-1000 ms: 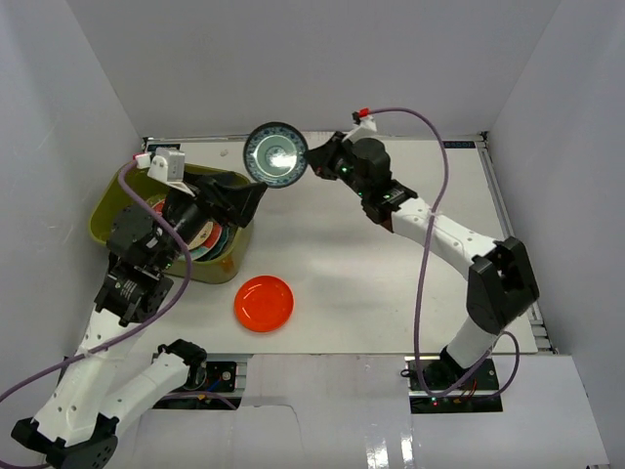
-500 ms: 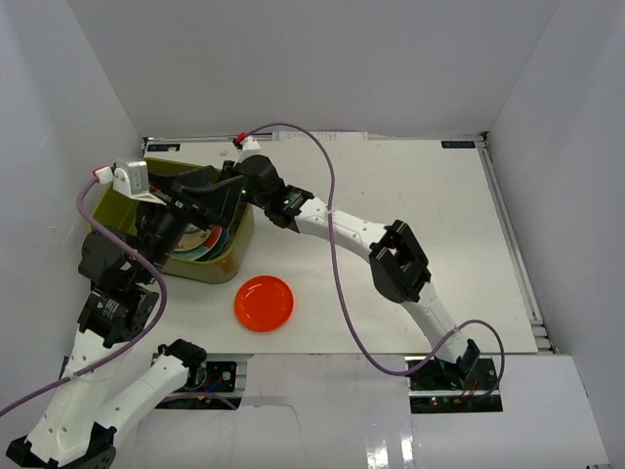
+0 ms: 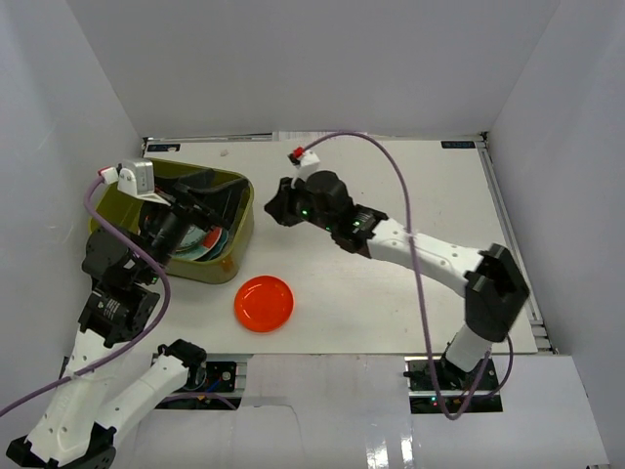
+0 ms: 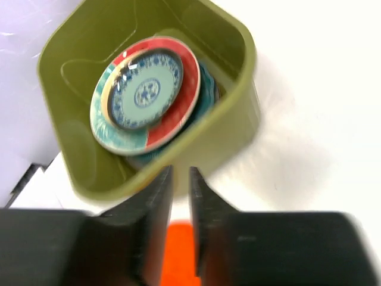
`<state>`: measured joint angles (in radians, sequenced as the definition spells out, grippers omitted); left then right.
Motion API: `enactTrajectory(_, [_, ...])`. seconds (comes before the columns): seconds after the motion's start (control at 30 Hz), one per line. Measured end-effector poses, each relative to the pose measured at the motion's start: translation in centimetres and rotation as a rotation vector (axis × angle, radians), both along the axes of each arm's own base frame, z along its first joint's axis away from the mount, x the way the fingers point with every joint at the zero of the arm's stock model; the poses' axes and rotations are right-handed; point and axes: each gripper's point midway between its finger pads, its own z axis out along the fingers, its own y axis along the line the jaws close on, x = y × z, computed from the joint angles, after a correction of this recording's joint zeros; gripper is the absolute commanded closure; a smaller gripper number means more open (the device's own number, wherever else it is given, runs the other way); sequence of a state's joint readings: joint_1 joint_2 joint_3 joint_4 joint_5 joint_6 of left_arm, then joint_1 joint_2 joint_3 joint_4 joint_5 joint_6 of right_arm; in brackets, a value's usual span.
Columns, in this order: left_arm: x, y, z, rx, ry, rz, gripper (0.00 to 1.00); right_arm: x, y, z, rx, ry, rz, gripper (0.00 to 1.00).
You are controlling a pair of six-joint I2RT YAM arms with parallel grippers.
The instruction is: Place the plates into the plastic bin on the countertop
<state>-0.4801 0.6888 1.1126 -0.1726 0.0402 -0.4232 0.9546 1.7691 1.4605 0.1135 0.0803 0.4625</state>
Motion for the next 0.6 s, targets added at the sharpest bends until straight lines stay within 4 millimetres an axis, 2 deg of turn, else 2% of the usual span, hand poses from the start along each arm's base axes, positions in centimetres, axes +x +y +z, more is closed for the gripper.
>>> enactTrajectory(0.07, [0.0, 0.0, -0.2, 0.007, 0.000, 0.004, 0.02, -1.8, -3.2, -0.2, -0.004, 0.002, -0.002, 0.77])
enactTrajectory(0.13, [0.2, 0.1, -0.8, 0.018, 0.008, 0.010, 0.02, -3.8, -5.1, -2.0, -0.018, 0.030, 0.021, 0.56])
enactTrajectory(0.17, [0.3, 0.0, -1.1, 0.022, 0.013, 0.012, 0.02, -4.7, -5.7, -3.6, -0.038, 0.059, 0.040, 0.47])
enactTrajectory(0.2, [0.5, 0.0, -1.5, 0.028, 0.019, 0.013, 0.02, -5.7, -6.0, -5.5, -0.062, 0.093, 0.062, 0.33])
enactTrajectory(0.27, [0.7, -0.1, -2.2, 0.037, 0.036, 0.014, 0.02, -8.1, -6.9, -10.6, -0.137, 0.186, 0.103, 0.27])
enactTrajectory(0.33, [0.9, -0.2, -2.8, 0.043, 0.048, 0.014, 0.02, -10.4, -8.2, -15.3, -0.215, 0.287, 0.137, 0.27])
enactTrajectory(0.4, [1.1, -0.3, -3.4, 0.049, 0.061, 0.015, 0.02, -12.5, -9.0, -18.9, -0.277, 0.384, 0.169, 0.32])
enactTrajectory(0.47, [1.2, -0.4, -3.9, 0.053, 0.075, 0.014, 0.02, -13.7, -8.7, -20.5, -0.297, 0.437, 0.196, 0.38])
enactTrajectory(0.5, [1.3, -0.4, -4.1, 0.054, 0.081, 0.013, 0.02, -14.2, -8.4, -21.1, -0.299, 0.457, 0.208, 0.46])
enactTrajectory(0.57, [1.4, -0.5, -4.5, 0.057, 0.092, 0.012, 0.02, -14.9, -7.7, -21.9, -0.294, 0.485, 0.227, 0.53])
enactTrajectory(0.6, [1.4, -0.5, -4.6, 0.056, 0.098, 0.012, 0.02, -15.2, -7.3, -22.4, -0.287, 0.503, 0.230, 0.64])
